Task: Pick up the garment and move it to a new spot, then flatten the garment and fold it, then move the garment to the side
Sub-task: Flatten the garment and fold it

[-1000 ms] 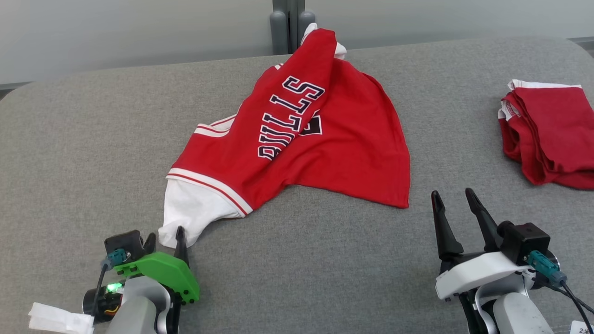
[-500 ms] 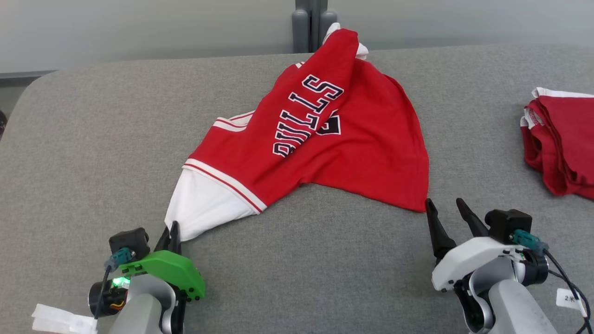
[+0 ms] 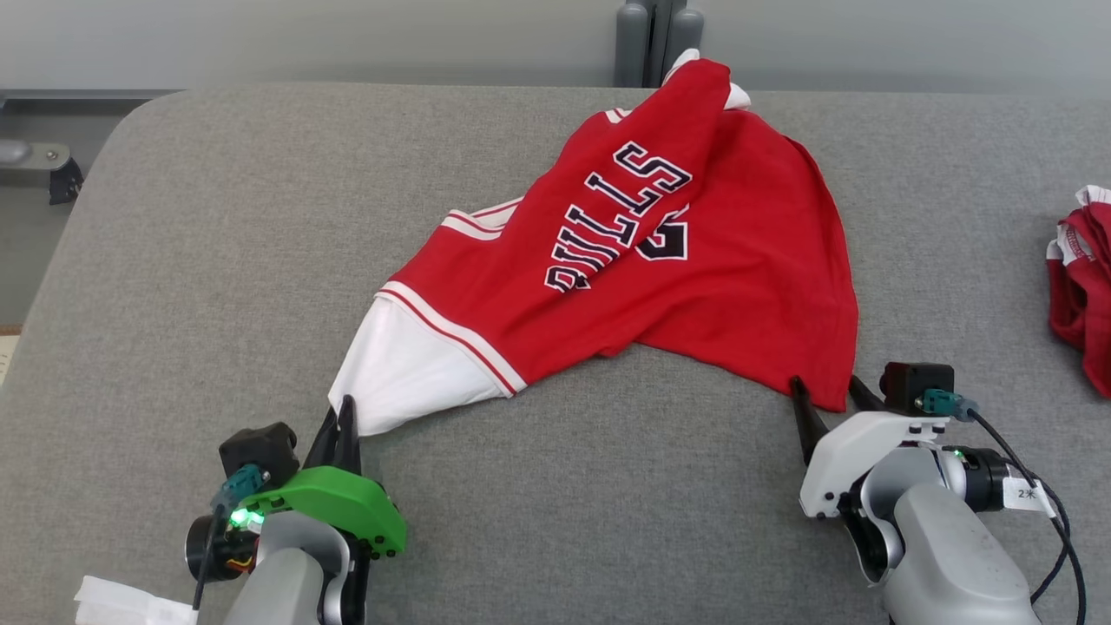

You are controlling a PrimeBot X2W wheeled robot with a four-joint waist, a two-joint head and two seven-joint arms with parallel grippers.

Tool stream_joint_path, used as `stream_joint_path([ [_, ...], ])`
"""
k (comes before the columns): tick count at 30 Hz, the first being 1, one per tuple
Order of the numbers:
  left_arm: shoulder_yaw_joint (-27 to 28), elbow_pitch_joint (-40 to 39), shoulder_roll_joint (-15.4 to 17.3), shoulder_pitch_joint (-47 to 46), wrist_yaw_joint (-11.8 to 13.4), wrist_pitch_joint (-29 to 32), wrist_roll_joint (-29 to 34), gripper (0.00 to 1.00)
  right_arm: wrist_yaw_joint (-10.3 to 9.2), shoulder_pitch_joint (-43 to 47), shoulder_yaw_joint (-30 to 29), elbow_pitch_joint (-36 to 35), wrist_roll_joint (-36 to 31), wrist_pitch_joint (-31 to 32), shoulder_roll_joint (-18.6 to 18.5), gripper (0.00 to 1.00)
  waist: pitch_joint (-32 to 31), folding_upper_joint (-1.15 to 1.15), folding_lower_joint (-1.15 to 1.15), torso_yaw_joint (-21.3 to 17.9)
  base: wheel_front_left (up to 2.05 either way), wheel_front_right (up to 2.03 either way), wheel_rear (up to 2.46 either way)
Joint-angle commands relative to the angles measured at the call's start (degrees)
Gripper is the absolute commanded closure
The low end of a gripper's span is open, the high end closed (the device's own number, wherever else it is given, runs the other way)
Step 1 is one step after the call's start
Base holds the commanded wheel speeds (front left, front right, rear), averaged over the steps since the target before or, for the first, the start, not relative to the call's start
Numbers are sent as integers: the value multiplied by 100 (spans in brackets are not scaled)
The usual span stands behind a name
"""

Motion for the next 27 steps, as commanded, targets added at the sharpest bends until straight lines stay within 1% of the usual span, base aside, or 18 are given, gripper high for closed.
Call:
stream_joint_path([
  [1, 1, -58, 10, 91, 29, -19, -46, 100, 2, -21, 74, 198, 14, 59, 3, 0, -22, 0, 0, 0, 0, 0, 0],
  [2, 3, -93, 14, 105, 36, -13, -46, 100, 1, -57, 102, 281, 25, 61, 3, 21, -32, 0, 0, -6, 0, 0, 0],
  [3, 5, -141, 27, 127, 46, -8, -57, 100, 2, -84, 149, 371, 40, 83, 9, 55, -45, 0, 0, -17, 0, 0, 0],
  [4, 3, -179, 39, 145, 48, -5, -63, 100, 2, -112, 182, 438, 66, 84, 11, 73, -52, 0, 0, -28, 0, 0, 0],
  [5, -1, -222, 50, 159, 55, -5, -67, 100, 2, -150, 220, 494, 114, 48, 11, 100, -66, 0, 0, -48, 0, 0, 0],
  [10, -31, -458, 105, 195, 69, 17, -58, 100, 1, -321, 333, 503, 307, -292, -6, 100, -160, 0, 0, -156, 0, 0, 0],
  [11, -39, -522, 114, 207, 61, 16, -56, 100, 1, -352, 406, 436, 392, -391, -9, 100, -198, 0, 0, -186, 0, 0, 0],
  [14, 58, -752, 58, 230, -86, 33, -325, 100, 1, -358, 547, 226, 537, -629, -8, 100, -305, 0, 0, -271, 0, 0, 0],
  [18, 89, -1146, 64, 201, -145, 40, -427, 100, 1, -255, 547, -239, 579, -809, -9, 100, -474, 0, 0, -411, 0, 0, 0],
  [20, 105, -1406, 80, 182, -164, 53, -452, 100, 1, -156, 486, -593, 549, -858, -7, 100, -569, 0, 0, -479, 0, 0, 0],
  [22, 92, -1708, 155, 152, -157, 52, -401, 100, 1, -46, 501, -1088, 488, -898, -4, 100, -668, 0, 0, -545, 0, 0, 0],
  [27, 123, -2754, 237, 197, -68, 82, -377, 100, 1, 480, 123, -2611, 239, -766, -13, 100, -930, 0, 0, -717, 0, 0, 0],
])
